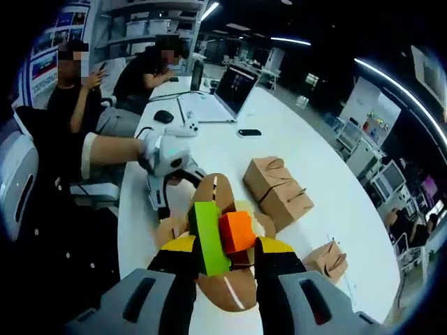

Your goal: Pick up one paper box from the group, open the paper box, and remove the item inside

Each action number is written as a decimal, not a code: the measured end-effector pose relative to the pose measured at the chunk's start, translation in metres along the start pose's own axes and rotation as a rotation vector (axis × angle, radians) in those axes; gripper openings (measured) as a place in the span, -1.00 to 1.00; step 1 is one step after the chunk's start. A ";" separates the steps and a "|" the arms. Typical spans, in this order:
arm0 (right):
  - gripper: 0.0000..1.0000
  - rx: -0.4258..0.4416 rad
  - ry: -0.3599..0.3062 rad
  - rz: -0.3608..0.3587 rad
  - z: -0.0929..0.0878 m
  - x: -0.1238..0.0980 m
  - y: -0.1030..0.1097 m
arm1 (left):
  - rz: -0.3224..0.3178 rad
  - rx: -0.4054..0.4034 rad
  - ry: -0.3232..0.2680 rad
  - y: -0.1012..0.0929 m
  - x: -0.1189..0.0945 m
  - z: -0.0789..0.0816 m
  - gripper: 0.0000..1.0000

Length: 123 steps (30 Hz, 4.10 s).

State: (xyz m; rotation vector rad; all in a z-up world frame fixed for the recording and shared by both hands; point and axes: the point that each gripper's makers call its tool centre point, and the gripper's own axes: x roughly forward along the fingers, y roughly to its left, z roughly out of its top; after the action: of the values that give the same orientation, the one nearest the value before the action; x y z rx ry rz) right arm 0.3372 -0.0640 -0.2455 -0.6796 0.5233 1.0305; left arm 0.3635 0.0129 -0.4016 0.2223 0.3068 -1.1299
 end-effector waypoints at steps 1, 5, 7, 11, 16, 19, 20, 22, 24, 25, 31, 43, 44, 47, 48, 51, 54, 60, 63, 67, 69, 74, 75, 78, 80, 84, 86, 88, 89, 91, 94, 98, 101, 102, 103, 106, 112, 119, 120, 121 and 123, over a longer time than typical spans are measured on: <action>-0.36 0.002 -0.016 -0.013 -0.003 -0.008 0.003 | 0.019 -0.017 -0.005 0.001 -0.004 0.000 0.67; -0.36 0.015 -0.065 -0.090 -0.016 -0.033 0.005 | 0.047 -0.031 -0.021 -0.003 -0.016 0.001 0.66; -0.36 0.008 -0.072 -0.134 -0.027 -0.045 0.007 | 0.054 -0.042 -0.031 -0.005 -0.020 0.002 0.66; -0.36 0.001 -0.071 -0.208 -0.051 -0.062 0.013 | 0.080 -0.054 -0.053 -0.016 -0.035 0.003 0.66; -0.36 -0.051 -0.013 -0.337 -0.093 -0.072 0.022 | 0.115 -0.067 -0.075 -0.026 -0.045 0.005 0.65; -0.36 -0.064 0.014 -0.377 -0.117 -0.070 0.035 | 0.126 -0.066 -0.084 -0.032 -0.050 0.006 0.64; -0.36 -0.065 0.026 -0.388 -0.126 -0.068 0.039 | 0.128 -0.068 -0.090 -0.034 -0.052 0.007 0.64; -0.36 -0.072 0.052 -0.410 -0.142 -0.064 0.045 | 0.129 -0.068 -0.097 -0.042 -0.052 0.010 0.64; -0.36 -0.076 0.103 -0.423 -0.168 -0.053 0.054 | 0.128 -0.067 -0.106 -0.047 -0.054 0.011 0.63; -0.36 -0.070 0.113 -0.418 -0.177 -0.049 0.057 | 0.126 -0.066 -0.108 -0.049 -0.054 0.011 0.63; -0.36 -0.005 0.154 -0.346 -0.214 -0.030 0.071 | 0.096 -0.076 -0.097 -0.061 -0.051 0.002 0.63; -0.35 0.038 0.132 -0.271 -0.230 -0.023 0.068 | 0.077 -0.119 -0.082 -0.066 -0.045 -0.016 0.62; -0.35 0.030 0.130 -0.272 -0.230 -0.023 0.069 | 0.077 -0.120 -0.080 -0.065 -0.045 -0.016 0.62; -0.34 0.032 0.125 -0.272 -0.229 -0.022 0.069 | 0.074 -0.123 -0.080 -0.065 -0.044 -0.016 0.62; -0.34 0.035 0.123 -0.269 -0.228 -0.023 0.069 | 0.073 -0.124 -0.080 -0.065 -0.044 -0.016 0.62; -0.33 0.059 0.110 -0.256 -0.226 -0.023 0.071 | 0.069 -0.124 -0.075 -0.064 -0.042 -0.018 0.62; -0.22 0.070 0.100 -0.247 -0.225 -0.024 0.072 | 0.062 -0.125 -0.074 -0.066 -0.040 -0.018 0.62; -0.19 0.126 0.010 -0.226 -0.203 -0.028 0.072 | 0.040 -0.128 -0.084 -0.068 -0.040 -0.014 0.62; -0.19 0.223 -0.103 -0.187 -0.178 -0.026 0.071 | 0.034 -0.135 -0.088 -0.065 -0.039 -0.011 0.62; -0.11 0.258 -0.175 -0.180 -0.150 -0.008 0.057 | 0.057 -0.132 -0.083 -0.050 -0.032 -0.003 0.51; 0.00 0.221 -0.178 -0.179 -0.142 0.005 0.053 | 0.062 -0.145 -0.089 -0.045 -0.027 0.002 0.42; -0.05 0.217 -0.213 -0.186 -0.118 0.043 0.041 | 0.082 -0.126 -0.077 -0.037 -0.005 0.012 0.33; -0.07 0.227 -0.226 -0.180 -0.113 0.049 0.039 | 0.087 -0.107 -0.068 -0.036 0.000 0.012 0.31; -0.14 0.245 -0.236 -0.165 -0.103 0.069 0.034 | 0.144 -0.026 -0.036 -0.028 0.015 0.008 0.20; -0.20 0.258 -0.227 -0.166 -0.103 0.078 0.029 | 0.138 -0.035 -0.035 -0.031 0.022 0.007 0.14; -0.32 0.280 -0.233 -0.161 -0.099 0.087 0.027 | 0.173 -0.012 -0.031 -0.027 0.025 0.006 0.06; -0.32 0.272 -0.232 -0.161 -0.097 0.090 0.026 | 0.191 -0.001 -0.021 -0.022 0.025 0.006 0.05; -0.32 0.258 -0.227 -0.160 -0.095 0.093 0.023 | 0.196 -0.003 -0.017 -0.017 0.025 0.007 0.05; -0.32 0.256 -0.227 -0.160 -0.095 0.094 0.021 | 0.198 -0.004 -0.016 -0.015 0.025 0.007 0.05; -0.32 0.257 -0.228 -0.155 -0.093 0.097 0.014 | 0.209 -0.002 -0.008 -0.008 0.026 0.006 0.05; -0.32 0.260 -0.230 -0.145 -0.090 0.102 0.008 | 0.216 -0.016 -0.006 0.001 0.027 0.007 0.05; -0.32 0.256 -0.229 -0.132 -0.087 0.108 -0.001 | 0.224 -0.020 -0.001 0.011 0.029 0.008 0.06; -0.32 0.262 -0.225 -0.120 -0.087 0.112 -0.008 | 0.229 -0.025 0.003 0.017 0.030 0.008 0.06; -0.31 0.267 -0.223 -0.113 -0.087 0.113 -0.009 | 0.231 -0.027 0.003 0.019 0.031 0.009 0.06; -0.31 0.270 -0.220 -0.108 -0.087 0.115 -0.010 | 0.232 -0.030 0.004 0.021 0.031 0.009 0.06; -0.29 0.282 -0.209 -0.090 -0.090 0.119 -0.012 | 0.237 -0.041 -0.005 0.025 0.033 0.009 0.06; -0.14 0.330 -0.203 -0.057 -0.100 0.116 -0.005 | 0.207 -0.078 0.000 0.020 0.030 0.002 0.21; -0.05 0.409 -0.219 -0.055 -0.117 0.071 0.007 | 0.193 -0.110 -0.007 0.005 0.007 -0.008 0.34; -0.03 0.410 -0.212 -0.076 -0.122 0.062 0.007 | 0.198 -0.118 -0.010 0.004 0.002 -0.010 0.34; 0.00 0.411 -0.204 -0.093 -0.127 0.052 0.008 | 0.202 -0.125 -0.014 0.001 -0.003 -0.012 0.33; 0.06 0.411 -0.181 -0.130 -0.139 0.031 0.013 | 0.207 -0.129 -0.022 -0.004 -0.012 -0.016 0.33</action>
State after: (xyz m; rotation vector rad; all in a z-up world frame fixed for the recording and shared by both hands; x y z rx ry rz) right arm 0.3277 -0.1416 -0.3655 -0.2493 0.5056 0.8197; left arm 0.3530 0.0265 -0.4124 0.1247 0.3281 -0.9040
